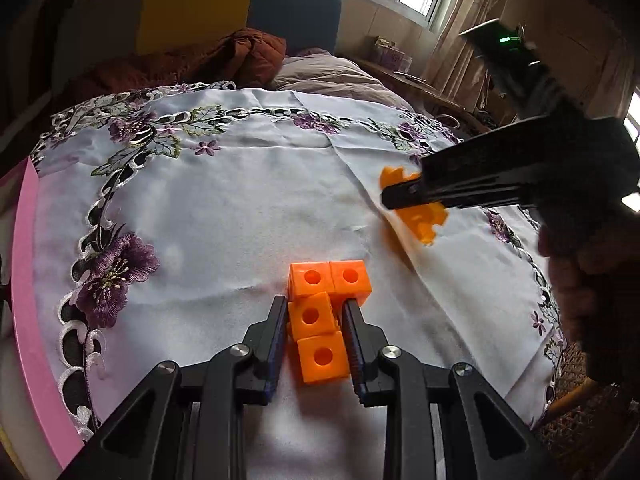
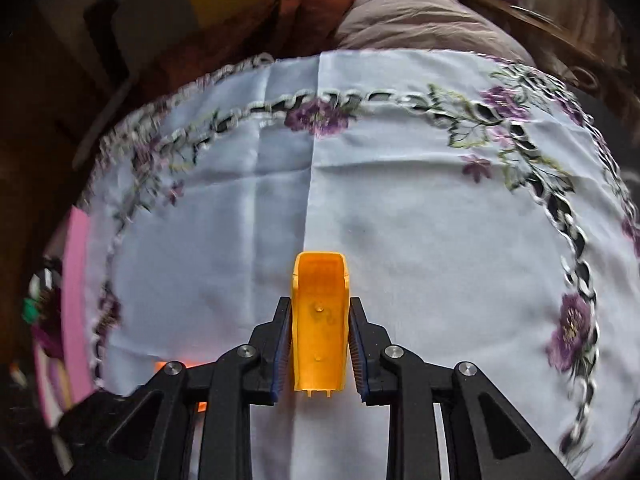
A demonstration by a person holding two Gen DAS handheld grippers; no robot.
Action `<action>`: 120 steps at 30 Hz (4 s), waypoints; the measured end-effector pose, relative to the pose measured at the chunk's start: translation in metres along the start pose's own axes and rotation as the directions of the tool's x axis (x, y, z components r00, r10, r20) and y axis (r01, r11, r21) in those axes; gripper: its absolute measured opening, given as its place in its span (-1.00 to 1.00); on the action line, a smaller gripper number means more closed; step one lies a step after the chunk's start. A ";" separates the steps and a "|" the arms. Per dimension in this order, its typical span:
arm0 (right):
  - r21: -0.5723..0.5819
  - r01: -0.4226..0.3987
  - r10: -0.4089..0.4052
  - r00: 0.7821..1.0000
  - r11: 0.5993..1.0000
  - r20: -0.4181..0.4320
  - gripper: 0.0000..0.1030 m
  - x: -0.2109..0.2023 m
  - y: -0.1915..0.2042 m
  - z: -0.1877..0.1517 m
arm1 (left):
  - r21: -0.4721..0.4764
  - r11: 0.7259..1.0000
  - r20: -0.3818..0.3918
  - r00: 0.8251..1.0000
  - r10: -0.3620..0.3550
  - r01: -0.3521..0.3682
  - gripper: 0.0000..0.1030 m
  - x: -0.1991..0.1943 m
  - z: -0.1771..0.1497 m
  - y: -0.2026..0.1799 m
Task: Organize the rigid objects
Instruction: 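Carry the orange cubes toward the tray with the left tool while the right tool holds the scoop, then lower the orange cubes into the tray and open the left tool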
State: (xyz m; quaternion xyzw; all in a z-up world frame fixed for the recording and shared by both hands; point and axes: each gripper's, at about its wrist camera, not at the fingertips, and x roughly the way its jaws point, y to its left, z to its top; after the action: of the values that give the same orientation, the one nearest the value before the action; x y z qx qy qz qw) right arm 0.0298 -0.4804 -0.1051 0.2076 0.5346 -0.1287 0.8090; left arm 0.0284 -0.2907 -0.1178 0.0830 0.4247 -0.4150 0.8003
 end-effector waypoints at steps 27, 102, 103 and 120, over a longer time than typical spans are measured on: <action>-0.112 0.044 -0.042 0.999 0.993 0.022 -0.42 0.017 0.007 -0.002 | -0.017 0.991 0.071 0.989 0.132 -0.131 -0.48 -0.061 0.006 -0.006; -0.233 0.131 -0.118 0.991 0.964 0.070 -0.43 0.018 0.021 -0.005 | -0.540 0.782 -0.043 0.938 0.344 -0.311 -0.42 -0.170 -0.105 0.179; -0.233 0.131 -0.118 0.991 0.964 0.070 -0.43 0.017 0.021 -0.005 | -0.535 0.783 -0.040 0.935 0.353 -0.318 -0.41 -0.171 -0.105 0.178; -0.250 0.144 -0.129 0.989 0.957 0.075 -0.46 0.017 0.022 -0.006 | -0.477 0.777 0.004 0.883 0.470 -0.411 -0.41 -0.194 -0.092 0.165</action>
State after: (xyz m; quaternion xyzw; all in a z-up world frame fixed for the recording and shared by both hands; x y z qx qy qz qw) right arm 0.0416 -0.4576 -0.1183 0.0606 0.5361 -0.1203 0.8334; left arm 0.0362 -0.0254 -0.0664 -0.0385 0.4297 -0.1068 0.8958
